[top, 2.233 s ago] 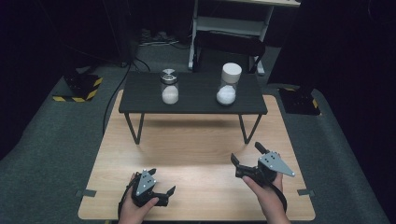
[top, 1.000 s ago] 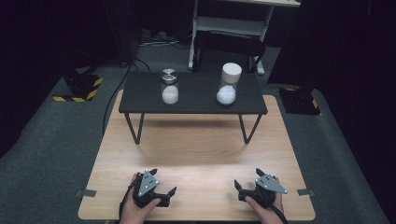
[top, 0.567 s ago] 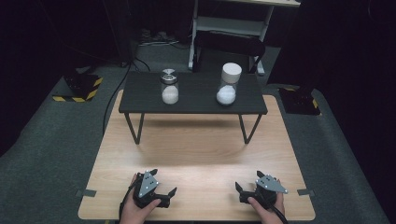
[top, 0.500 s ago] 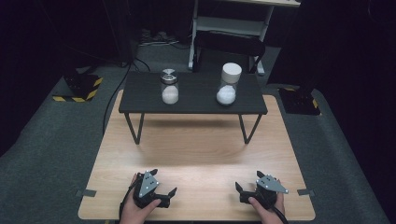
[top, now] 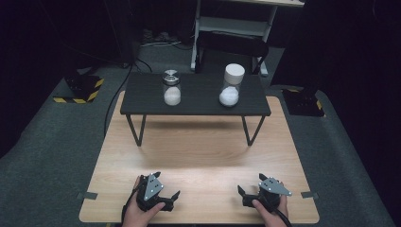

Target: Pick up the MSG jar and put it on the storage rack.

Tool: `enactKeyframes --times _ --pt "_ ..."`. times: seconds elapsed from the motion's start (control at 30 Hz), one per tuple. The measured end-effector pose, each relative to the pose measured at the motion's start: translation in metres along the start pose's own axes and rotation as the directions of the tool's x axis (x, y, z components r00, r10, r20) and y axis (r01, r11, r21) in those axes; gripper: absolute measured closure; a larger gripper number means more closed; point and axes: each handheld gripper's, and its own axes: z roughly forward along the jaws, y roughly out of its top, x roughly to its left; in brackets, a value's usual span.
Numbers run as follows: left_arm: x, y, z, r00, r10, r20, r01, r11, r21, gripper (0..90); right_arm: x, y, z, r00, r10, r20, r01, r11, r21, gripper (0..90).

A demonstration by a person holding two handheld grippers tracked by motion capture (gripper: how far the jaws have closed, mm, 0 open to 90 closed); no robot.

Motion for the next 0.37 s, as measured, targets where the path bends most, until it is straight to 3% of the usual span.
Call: enactKeyframes --times 0.37 --pt "0.0019 0.0032 0.0028 0.9999 -0.012 0.005 0.012 0.9998 0.013 0.7 0.0016 -0.0024 -0.0014 1.0 -0.007 0.004 0.007 1.0 -0.012 0.6"
